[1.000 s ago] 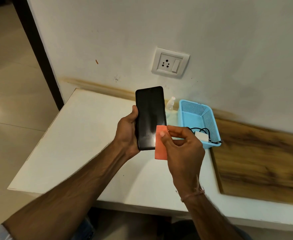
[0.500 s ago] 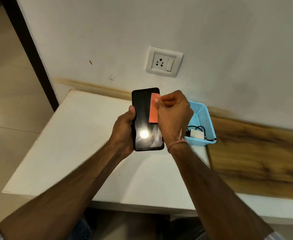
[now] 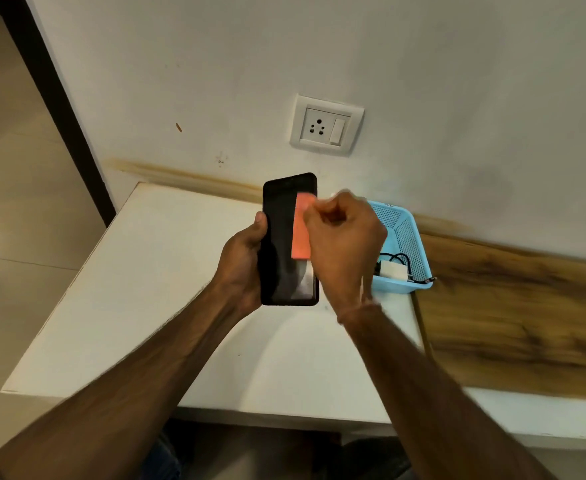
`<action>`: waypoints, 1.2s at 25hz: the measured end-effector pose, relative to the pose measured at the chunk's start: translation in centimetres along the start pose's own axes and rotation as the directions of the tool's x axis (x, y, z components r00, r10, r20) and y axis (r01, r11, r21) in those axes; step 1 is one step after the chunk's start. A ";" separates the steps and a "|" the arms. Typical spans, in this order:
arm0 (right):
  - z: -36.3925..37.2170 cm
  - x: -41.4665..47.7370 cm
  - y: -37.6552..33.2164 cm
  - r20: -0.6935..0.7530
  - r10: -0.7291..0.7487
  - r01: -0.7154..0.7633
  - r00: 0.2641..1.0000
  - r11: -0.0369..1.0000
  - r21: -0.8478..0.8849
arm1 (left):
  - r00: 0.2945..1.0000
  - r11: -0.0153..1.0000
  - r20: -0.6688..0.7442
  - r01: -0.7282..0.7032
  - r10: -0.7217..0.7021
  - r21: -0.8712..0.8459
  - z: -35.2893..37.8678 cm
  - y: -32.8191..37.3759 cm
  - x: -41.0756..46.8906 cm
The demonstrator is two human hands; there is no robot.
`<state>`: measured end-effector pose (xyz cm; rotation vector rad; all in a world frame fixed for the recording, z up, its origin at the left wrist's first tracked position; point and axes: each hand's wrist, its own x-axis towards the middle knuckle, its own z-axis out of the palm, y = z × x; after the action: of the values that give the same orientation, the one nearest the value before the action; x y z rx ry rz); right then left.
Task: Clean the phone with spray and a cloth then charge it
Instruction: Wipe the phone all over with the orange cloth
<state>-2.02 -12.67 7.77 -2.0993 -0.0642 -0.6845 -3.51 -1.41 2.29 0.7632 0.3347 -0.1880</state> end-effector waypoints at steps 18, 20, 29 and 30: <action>0.0 1.7 1.0 -0.034 0.100 -0.099 0.994 0.994 0.044 | 0.999 0.991 -0.006 -0.045 0.046 0.127 0.3 -1.2 0.5; 1.0 4.2 0.8 -0.040 0.155 -0.153 0.987 0.987 0.052 | 0.999 0.992 -0.008 -0.035 0.036 0.119 0.3 -1.4 0.4; -2.8 -8.2 4.0 0.060 0.153 -0.155 0.986 0.987 0.036 | 0.995 0.990 -0.084 -0.035 0.047 0.139 0.3 -1.4 0.3; -3.3 -9.4 4.0 0.070 0.169 -0.170 0.983 0.986 0.004 | 0.995 0.988 -0.085 -0.040 0.053 0.150 0.2 -1.4 0.5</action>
<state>-10.26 -15.64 1.60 -2.0908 0.0717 -0.5081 -3.44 -2.53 1.35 0.9274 0.3894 -0.1358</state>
